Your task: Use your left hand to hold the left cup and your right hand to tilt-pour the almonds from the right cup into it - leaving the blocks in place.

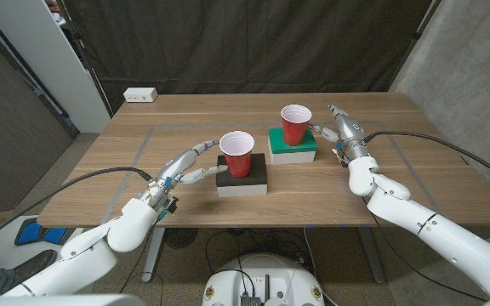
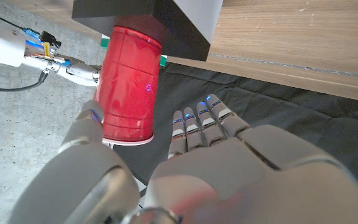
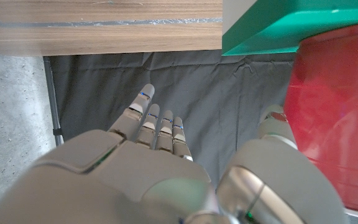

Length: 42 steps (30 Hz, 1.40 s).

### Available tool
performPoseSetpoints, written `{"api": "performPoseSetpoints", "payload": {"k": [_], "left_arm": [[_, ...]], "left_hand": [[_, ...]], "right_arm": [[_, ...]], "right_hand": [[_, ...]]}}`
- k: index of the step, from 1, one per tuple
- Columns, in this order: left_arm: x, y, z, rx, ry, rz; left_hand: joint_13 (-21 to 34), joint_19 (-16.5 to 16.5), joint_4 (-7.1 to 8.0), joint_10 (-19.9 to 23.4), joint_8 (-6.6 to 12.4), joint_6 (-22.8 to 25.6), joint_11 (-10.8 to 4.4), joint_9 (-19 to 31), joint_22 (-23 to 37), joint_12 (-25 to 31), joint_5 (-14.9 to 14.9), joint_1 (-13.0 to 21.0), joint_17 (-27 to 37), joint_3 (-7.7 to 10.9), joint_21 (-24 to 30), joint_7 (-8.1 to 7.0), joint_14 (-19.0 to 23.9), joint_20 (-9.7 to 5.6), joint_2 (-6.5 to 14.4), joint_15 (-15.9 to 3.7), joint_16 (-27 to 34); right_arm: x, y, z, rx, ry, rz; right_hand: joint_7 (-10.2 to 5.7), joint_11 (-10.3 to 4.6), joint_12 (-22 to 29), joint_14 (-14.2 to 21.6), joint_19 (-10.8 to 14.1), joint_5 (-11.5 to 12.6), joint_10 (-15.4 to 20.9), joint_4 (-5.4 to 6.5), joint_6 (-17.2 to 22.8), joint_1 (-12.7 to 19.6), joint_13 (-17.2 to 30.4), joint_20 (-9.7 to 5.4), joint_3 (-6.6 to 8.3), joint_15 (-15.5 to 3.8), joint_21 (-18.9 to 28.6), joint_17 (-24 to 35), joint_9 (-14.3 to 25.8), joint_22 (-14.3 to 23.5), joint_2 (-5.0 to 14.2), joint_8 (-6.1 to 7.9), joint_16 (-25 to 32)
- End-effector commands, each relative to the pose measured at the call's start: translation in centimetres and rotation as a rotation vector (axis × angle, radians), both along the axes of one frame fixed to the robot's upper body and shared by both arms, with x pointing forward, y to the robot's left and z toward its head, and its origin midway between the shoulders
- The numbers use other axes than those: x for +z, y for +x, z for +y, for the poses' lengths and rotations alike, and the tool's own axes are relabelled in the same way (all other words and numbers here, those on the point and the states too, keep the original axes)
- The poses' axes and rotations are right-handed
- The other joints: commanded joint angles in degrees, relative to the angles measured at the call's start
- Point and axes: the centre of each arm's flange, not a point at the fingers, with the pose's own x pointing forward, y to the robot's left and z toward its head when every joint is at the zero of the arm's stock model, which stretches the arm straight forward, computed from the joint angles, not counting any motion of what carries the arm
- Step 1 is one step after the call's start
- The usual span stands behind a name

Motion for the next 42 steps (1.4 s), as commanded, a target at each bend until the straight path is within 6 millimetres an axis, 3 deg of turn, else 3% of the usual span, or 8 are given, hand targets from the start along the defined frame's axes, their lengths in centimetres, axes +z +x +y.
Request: {"api": "performPoseSetpoints", "payload": {"k": [1,14,19,31,42], "left_arm": [[0.0,1.2,-0.9,-0.017,0.027,-0.002],[0.3,2.8,-2.0,-0.080,0.014,0.010],[0.2,3.1,-2.6,-0.107,0.014,0.013],[0.1,4.4,-2.6,-0.097,0.004,0.040],[0.8,5.8,-4.3,-0.136,0.038,0.045]], "left_hand": [[0.1,0.4,-0.21,0.4,0.30,0.6,-0.04,0.3,0.2,0.5,0.2,0.8,0.2,-0.16,0.4,-0.25,0.6,-2.27,0.1,-1.59,0.1],[0.1,0.6,-0.27,0.4,0.32,0.7,-0.11,0.3,0.2,0.4,0.2,1.3,0.2,-0.12,0.4,-0.31,0.8,-2.15,0.2,-1.55,0.1],[0.1,2.2,-0.18,2.1,0.71,2.2,-0.64,0.4,0.2,0.9,0.2,1.8,0.1,-0.31,0.8,-0.16,2.3,-2.04,0.0,-1.70,0.4],[0.1,2.1,-0.21,1.8,0.55,2.1,-0.24,0.4,0.2,0.6,0.2,2.1,0.1,-0.48,0.6,-0.19,2.3,-1.86,-0.2,-1.56,0.2],[0.1,2.4,-0.23,2.6,0.67,2.7,-0.44,0.4,0.2,0.8,0.2,2.8,0.1,-0.45,0.5,-0.29,2.8,-1.90,0.0,-1.89,0.2]], "right_arm": [[-0.1,0.0,0.0,0.001,-0.004,0.005],[-0.2,-0.2,-0.2,-0.008,-0.005,0.000],[-0.3,-0.3,-0.3,-0.003,-0.004,-0.010],[-0.4,-0.3,-0.7,-0.001,0.000,0.003],[-0.6,-0.2,-1.2,-0.008,0.008,0.009]], "right_hand": [[0.70,0.08,0.0,0.1,0.3,0.3,0.1,0.12,0.0,0.1,0.3,0.02,-0.24,0.31,0.2,0.0,0.3,0.2,-0.48,0.32,0.4],[0.56,0.27,0.2,0.3,0.6,0.4,0.6,0.26,0.4,0.0,0.3,0.18,-0.31,0.25,0.3,0.0,0.3,0.2,-0.44,0.56,0.5],[0.54,0.20,0.2,0.4,0.6,0.5,0.6,0.30,0.6,-0.1,0.3,0.24,-0.33,0.20,0.4,0.0,0.2,0.2,-0.42,0.62,0.6],[0.47,0.24,0.3,0.6,0.8,0.6,0.8,0.36,0.8,-0.1,0.4,0.29,-0.37,0.29,0.4,0.0,0.2,0.2,-0.39,0.73,0.7],[0.49,0.35,0.3,0.6,0.8,0.7,0.9,0.42,0.8,-0.2,0.4,0.36,-0.39,0.28,0.4,0.0,0.2,0.1,-0.32,0.72,0.7]]}}
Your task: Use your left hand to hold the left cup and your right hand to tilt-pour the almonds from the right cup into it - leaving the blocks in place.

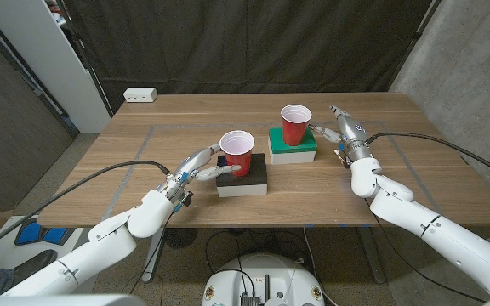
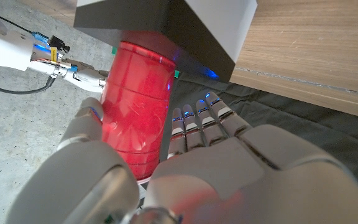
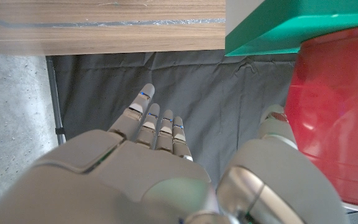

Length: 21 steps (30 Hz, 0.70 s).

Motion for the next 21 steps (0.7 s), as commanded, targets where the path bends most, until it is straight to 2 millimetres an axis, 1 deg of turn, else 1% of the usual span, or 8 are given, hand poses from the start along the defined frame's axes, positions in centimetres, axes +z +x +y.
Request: {"api": "performPoseSetpoints", "payload": {"k": [1,8,10,11,14,15,16,21], "left_arm": [[0.66,1.51,-1.48,-0.033,0.025,0.007],[0.98,1.85,-2.00,-0.038,0.029,0.002],[0.97,1.78,-2.05,-0.034,0.022,0.000],[0.96,1.73,-2.06,-0.030,0.020,0.002],[0.96,1.36,-2.13,0.007,0.038,-0.010],[0.92,1.30,-2.14,0.006,0.035,-0.007],[0.88,1.24,-2.10,0.005,0.028,-0.006],[0.78,0.91,-1.73,0.008,0.005,-0.010]], "left_hand": [[0.1,0.8,0.01,0.8,0.22,0.9,-0.10,0.1,0.2,0.3,0.2,0.9,0.1,-0.20,0.0,-0.03,0.8,-1.92,0.1,-1.80,0.2],[0.1,1.2,0.01,1.1,0.35,1.4,-0.30,0.1,0.2,0.3,0.3,1.4,0.1,-0.08,0.1,0.04,1.1,-1.96,0.4,-1.83,0.2],[0.1,1.7,-0.02,2.0,0.59,2.2,-0.67,0.1,0.2,0.6,0.4,2.2,0.1,0.14,0.2,0.06,1.8,-2.10,0.8,-2.13,0.4],[0.1,2.3,0.00,3.1,0.81,3.3,-1.30,0.1,0.2,0.9,0.5,3.3,0.1,0.60,0.2,0.30,2.7,-2.06,1.7,-2.31,0.5],[0.0,3.5,0.14,4.4,1.11,5.2,-1.00,0.0,0.2,1.0,0.8,5.6,0.1,1.73,0.5,0.68,4.0,-1.97,4.1,-2.63,0.6],[0.0,3.8,0.14,4.7,1.16,5.7,-0.98,0.0,0.3,1.0,0.9,6.1,0.1,1.94,0.5,0.63,4.3,-2.23,4.6,-2.64,0.7],[0.0,4.2,0.14,5.5,1.20,6.5,-1.48,0.0,0.3,1.1,0.9,7.0,0.1,2.36,0.6,0.58,4.7,-2.26,5.6,-2.80,0.6],[-0.1,5.1,0.12,6.9,1.29,8.0,-1.65,-0.1,0.3,1.3,0.9,8.6,0.0,2.90,0.7,0.60,6.0,-2.58,7.2,-3.17,0.8]], "right_arm": [[-0.25,0.11,-0.59,-0.007,0.009,0.012],[-0.44,0.19,-0.68,-0.008,0.010,0.016],[-0.46,0.24,-0.64,-0.006,0.009,0.015],[-0.47,0.26,-0.59,-0.005,0.008,0.015],[-0.46,0.29,-0.43,-0.004,0.004,0.014],[-0.45,0.29,-0.39,-0.003,0.003,0.014],[-0.44,0.28,-0.35,-0.003,0.002,0.014],[-0.36,0.19,-0.18,-0.002,-0.007,0.014]], "right_hand": [[0.50,0.14,0.4,0.4,0.7,0.3,0.7,0.18,0.3,-0.2,0.1,0.13,-0.18,0.13,0.2,0.0,0.2,0.1,-0.31,0.48,0.4],[0.55,0.19,0.4,0.5,0.7,0.3,0.7,0.20,0.4,-0.2,0.1,0.17,-0.21,0.17,0.2,0.0,0.2,0.1,-0.30,0.51,0.4],[0.54,0.23,0.4,0.5,0.7,0.3,0.7,0.21,0.4,-0.2,0.1,0.20,-0.22,0.13,0.2,0.0,0.2,0.1,-0.30,0.50,0.4],[0.56,0.23,0.4,0.5,0.7,0.3,0.7,0.21,0.4,-0.2,0.1,0.20,-0.22,0.15,0.2,0.0,0.2,0.1,-0.30,0.51,0.4],[0.48,0.23,0.4,0.5,0.7,0.3,0.8,0.22,0.4,-0.2,0.1,0.22,-0.23,0.24,0.2,0.0,0.2,0.1,-0.30,0.51,0.4],[0.46,0.17,0.4,0.5,0.7,0.3,0.7,0.23,0.4,-0.2,0.1,0.23,-0.24,0.18,0.2,0.0,0.2,0.1,-0.29,0.52,0.4],[0.44,0.25,0.4,0.5,0.7,0.3,0.8,0.24,0.4,-0.2,0.1,0.23,-0.24,0.17,0.2,0.0,0.2,0.1,-0.28,0.51,0.4],[0.48,0.21,0.4,0.5,0.7,0.4,0.7,0.26,0.5,-0.3,0.1,0.26,-0.25,0.12,0.2,0.0,0.2,0.1,-0.26,0.53,0.4]]}}
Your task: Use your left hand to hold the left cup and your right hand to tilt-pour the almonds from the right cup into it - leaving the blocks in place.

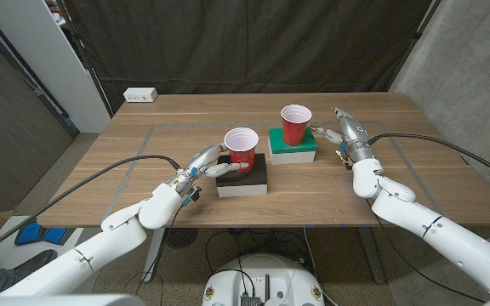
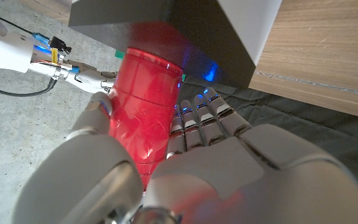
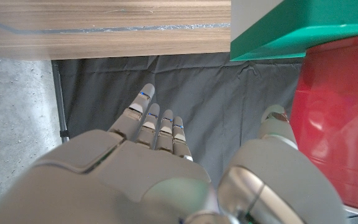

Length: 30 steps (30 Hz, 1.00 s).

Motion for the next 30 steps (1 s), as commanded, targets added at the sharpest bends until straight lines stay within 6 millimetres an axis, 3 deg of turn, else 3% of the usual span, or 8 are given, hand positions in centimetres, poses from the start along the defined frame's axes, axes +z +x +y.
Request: {"api": "performPoseSetpoints", "payload": {"k": [1,22,24,30], "left_arm": [[-0.1,-0.6,0.1,0.025,-0.024,-0.011],[0.5,-1.7,0.8,-0.054,-0.135,0.049],[0.7,-1.9,0.8,-0.058,-0.131,0.056],[1.3,-2.1,0.7,-0.071,-0.128,0.091]], "left_hand": [[0.1,1.3,0.11,1.4,0.20,1.4,-0.14,0.1,0.3,0.3,0.3,1.7,0.2,0.84,0.5,0.06,1.3,-2.54,1.3,-3.02,0.4],[0.0,4.9,0.19,6.0,0.44,5.8,-0.27,0.1,0.3,0.9,-0.2,3.3,0.1,-0.27,1.2,0.01,5.5,-2.48,1.7,-3.49,0.9],[0.0,5.3,0.23,6.6,0.40,6.3,0.87,0.1,0.3,1.0,-0.2,3.4,0.1,-0.49,1.2,0.09,6.0,-2.54,1.7,-3.63,0.9],[0.0,5.4,0.26,6.6,0.31,6.5,1.40,0.1,0.3,0.9,-0.2,3.5,0.1,-0.62,1.2,0.18,6.2,-2.50,1.7,-3.61,0.9]], "right_arm": [[0.0,0.0,0.4,0.003,-0.013,0.001],[1.1,-0.4,0.1,0.008,-0.027,0.003],[1.1,-0.5,0.0,0.008,-0.028,0.003],[1.0,-0.9,-0.1,0.013,-0.032,-0.006]], "right_hand": [[0.51,-0.12,0.4,0.5,0.4,0.4,0.4,0.05,0.5,-0.3,0.1,-0.04,-0.04,0.16,0.2,0.0,0.2,0.1,-0.25,0.53,0.5],[0.32,-0.11,0.6,1.2,0.8,0.5,1.1,0.15,1.2,-0.3,0.1,-0.05,-0.05,0.12,0.3,0.1,0.2,0.1,-0.02,0.80,0.8],[0.33,-0.12,0.6,1.3,0.9,0.5,1.1,0.16,1.2,-0.3,0.1,-0.03,-0.05,0.14,0.3,0.1,0.2,0.1,0.00,0.80,0.8],[0.30,-0.18,0.6,1.3,1.0,0.5,1.2,0.15,1.3,-0.3,0.1,-0.14,-0.04,0.09,0.3,0.1,0.2,0.1,0.05,0.80,0.8]]}}
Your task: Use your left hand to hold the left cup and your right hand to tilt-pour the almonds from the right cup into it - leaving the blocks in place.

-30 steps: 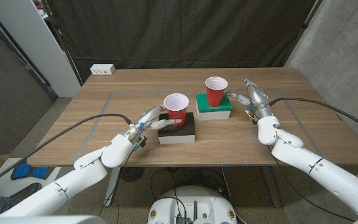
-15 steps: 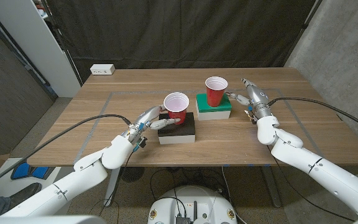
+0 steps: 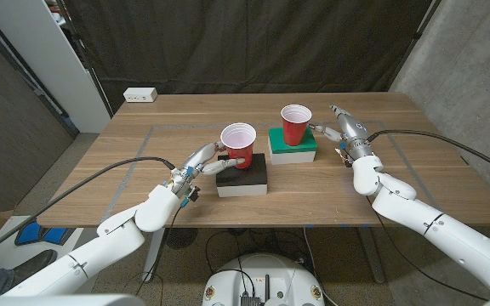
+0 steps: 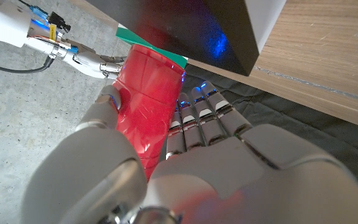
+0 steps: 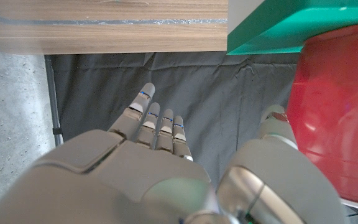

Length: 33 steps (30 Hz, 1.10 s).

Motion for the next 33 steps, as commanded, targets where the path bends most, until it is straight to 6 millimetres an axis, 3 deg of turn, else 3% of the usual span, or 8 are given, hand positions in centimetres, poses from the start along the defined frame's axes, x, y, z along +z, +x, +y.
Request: {"api": "performPoseSetpoints", "payload": {"k": [1,23,33], "left_arm": [[0.9,-0.6,0.0,-0.058,-0.033,0.085],[1.5,-0.6,0.0,-0.036,-0.031,0.105],[1.7,-0.5,-0.1,-0.032,-0.039,0.105]], "left_hand": [[0.0,0.6,0.03,0.2,0.32,0.6,0.45,0.2,0.3,0.2,-0.2,0.7,0.1,-0.36,0.4,0.15,0.7,-2.35,0.1,-3.37,0.2],[0.0,0.9,0.12,0.7,0.10,1.4,0.41,0.2,0.3,0.0,-0.2,1.0,0.1,-0.79,0.2,0.28,1.1,-2.06,0.4,-3.25,0.0],[0.0,0.9,0.14,0.8,-0.07,1.6,0.39,0.2,0.3,-0.2,-0.2,1.2,0.1,-0.92,0.1,0.33,1.3,-1.97,0.6,-3.17,-0.1]], "right_arm": [[0.1,-0.8,-0.5,0.008,-0.010,-0.011],[-1.3,-3.9,-1.1,0.117,-0.011,0.006],[-2.2,-4.8,-0.9,0.161,-0.031,0.010]], "right_hand": [[0.29,-0.26,0.3,0.8,0.4,0.5,0.6,0.15,0.7,-0.3,0.1,-0.12,-0.04,-0.07,0.3,0.1,0.2,0.1,0.06,0.37,0.3],[0.27,-0.46,0.4,0.6,0.3,0.7,1.0,0.00,1.3,0.1,0.1,-0.43,0.09,-0.38,0.2,0.0,0.2,0.1,0.29,0.56,0.2],[0.98,-0.01,0.1,0.2,0.2,0.7,0.5,-0.29,1.0,0.8,0.1,-0.90,0.30,-0.11,0.2,-0.1,0.2,0.1,0.39,0.38,-0.1]]}}
